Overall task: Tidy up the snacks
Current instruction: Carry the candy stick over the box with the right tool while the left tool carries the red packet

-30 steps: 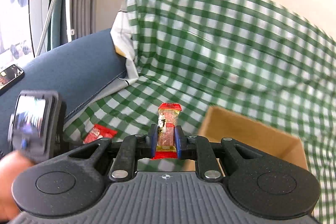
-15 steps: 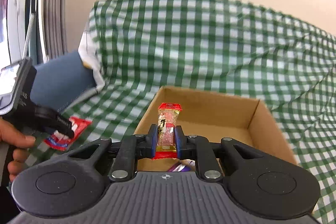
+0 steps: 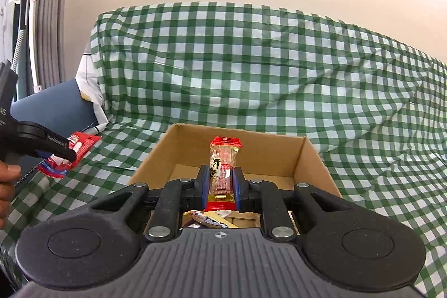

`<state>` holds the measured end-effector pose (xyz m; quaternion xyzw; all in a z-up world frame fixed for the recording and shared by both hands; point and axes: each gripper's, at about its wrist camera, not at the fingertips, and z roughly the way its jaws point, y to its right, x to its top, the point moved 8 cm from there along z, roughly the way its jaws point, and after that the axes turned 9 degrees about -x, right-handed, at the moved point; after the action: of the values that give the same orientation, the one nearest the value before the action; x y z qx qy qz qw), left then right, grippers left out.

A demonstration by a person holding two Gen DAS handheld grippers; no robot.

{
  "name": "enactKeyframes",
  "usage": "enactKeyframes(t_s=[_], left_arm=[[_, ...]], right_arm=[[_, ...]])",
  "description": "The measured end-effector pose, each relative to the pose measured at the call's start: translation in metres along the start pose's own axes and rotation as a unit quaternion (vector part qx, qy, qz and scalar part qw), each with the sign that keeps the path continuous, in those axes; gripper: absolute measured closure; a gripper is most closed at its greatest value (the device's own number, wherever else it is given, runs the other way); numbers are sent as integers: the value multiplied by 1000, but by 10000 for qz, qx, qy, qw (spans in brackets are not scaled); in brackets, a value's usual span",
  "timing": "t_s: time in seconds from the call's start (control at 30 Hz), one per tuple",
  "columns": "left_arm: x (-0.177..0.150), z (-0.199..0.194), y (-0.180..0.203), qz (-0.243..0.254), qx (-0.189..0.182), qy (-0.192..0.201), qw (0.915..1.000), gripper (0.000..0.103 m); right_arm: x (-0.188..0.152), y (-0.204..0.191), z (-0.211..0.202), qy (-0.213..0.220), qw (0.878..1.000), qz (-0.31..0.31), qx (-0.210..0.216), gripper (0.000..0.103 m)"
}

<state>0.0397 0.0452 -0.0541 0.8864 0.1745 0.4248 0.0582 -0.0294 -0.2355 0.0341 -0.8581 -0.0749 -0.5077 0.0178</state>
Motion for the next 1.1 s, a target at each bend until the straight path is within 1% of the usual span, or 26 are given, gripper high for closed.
enactKeyframes(t_s=[0.1,0.17,0.27,0.37,0.5,0.67,0.77,0.93,1.1], left_arm=[[8,-4,4,9,-114,240,9996,63],[15,-9,10,28,-252,433,9987,63],[22,-16,20,104,-471,672,9966,63],[27,-19,33,215,-689,832,9939,63],[27,-22,49,340,-910,920,9910,63],[19,-24,72,518,-1161,912,9877,63],[16,-29,87,644,-1392,999,9831,63],[10,-39,114,941,-1774,1169,9726,63],[2,-48,132,1175,-2062,1295,9628,63]], right_arm=[[1,5,3,107,9998,-112,-157,85],[3,13,4,168,9995,-37,-273,85],[3,25,8,102,9990,190,-389,85],[0,30,13,17,9984,334,-463,85],[0,31,17,6,9979,387,-524,85],[1,31,21,16,9974,416,-594,85],[1,33,22,2,9968,477,-638,85],[-1,35,24,-43,9964,518,-666,85],[-2,36,24,-60,9960,547,-704,85]])
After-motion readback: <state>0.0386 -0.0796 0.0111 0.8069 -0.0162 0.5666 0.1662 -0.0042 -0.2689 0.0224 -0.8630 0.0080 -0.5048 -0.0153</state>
